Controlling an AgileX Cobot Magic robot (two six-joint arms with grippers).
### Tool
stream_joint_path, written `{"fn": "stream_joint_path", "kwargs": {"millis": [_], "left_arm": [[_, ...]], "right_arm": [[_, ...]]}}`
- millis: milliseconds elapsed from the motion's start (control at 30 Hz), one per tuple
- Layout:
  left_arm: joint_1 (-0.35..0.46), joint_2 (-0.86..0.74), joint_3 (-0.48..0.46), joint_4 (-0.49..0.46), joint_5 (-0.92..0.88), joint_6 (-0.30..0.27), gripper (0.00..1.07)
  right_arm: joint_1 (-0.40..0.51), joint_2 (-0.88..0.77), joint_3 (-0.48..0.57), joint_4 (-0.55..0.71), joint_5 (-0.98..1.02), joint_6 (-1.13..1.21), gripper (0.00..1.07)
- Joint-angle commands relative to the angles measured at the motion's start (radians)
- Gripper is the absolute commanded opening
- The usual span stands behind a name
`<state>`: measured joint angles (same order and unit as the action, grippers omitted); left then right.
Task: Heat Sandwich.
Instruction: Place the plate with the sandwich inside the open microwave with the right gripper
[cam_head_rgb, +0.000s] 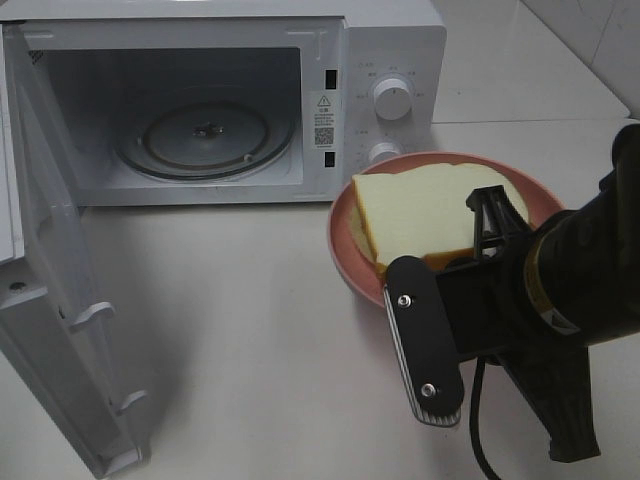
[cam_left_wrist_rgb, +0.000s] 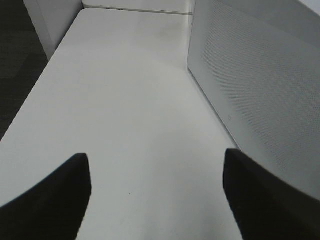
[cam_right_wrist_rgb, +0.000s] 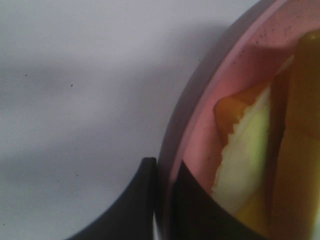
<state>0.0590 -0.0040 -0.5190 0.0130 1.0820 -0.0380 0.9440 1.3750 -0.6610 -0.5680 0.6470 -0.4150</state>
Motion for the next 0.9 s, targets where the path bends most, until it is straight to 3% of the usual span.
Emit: {"fn": "stream_joint_path", "kwargs": {"millis": [33, 533, 733, 900], "left_arm": [[-0.007, -0.004, 0.003, 0.000, -0.013, 0.001, 0.71], [-0.007, -0.004, 0.003, 0.000, -0.013, 0.001, 0.71], [-0.007, -0.004, 0.003, 0.000, -0.013, 0.001, 0.71], [-0.007, -0.004, 0.003, 0.000, -0.013, 0.001, 0.71]], "right_arm": [[0.005, 0.001, -0.001, -0.019, -0.076, -0.118, 0.00], [0.005, 0.001, -0.001, 0.003, -0.131, -0.281, 0.00], [0.005, 0.005, -0.001, 0.090, -0.177, -0.461, 0.00], [0.005, 0.044, -0.001, 0.104, -0.173, -0.470, 0.00]]}}
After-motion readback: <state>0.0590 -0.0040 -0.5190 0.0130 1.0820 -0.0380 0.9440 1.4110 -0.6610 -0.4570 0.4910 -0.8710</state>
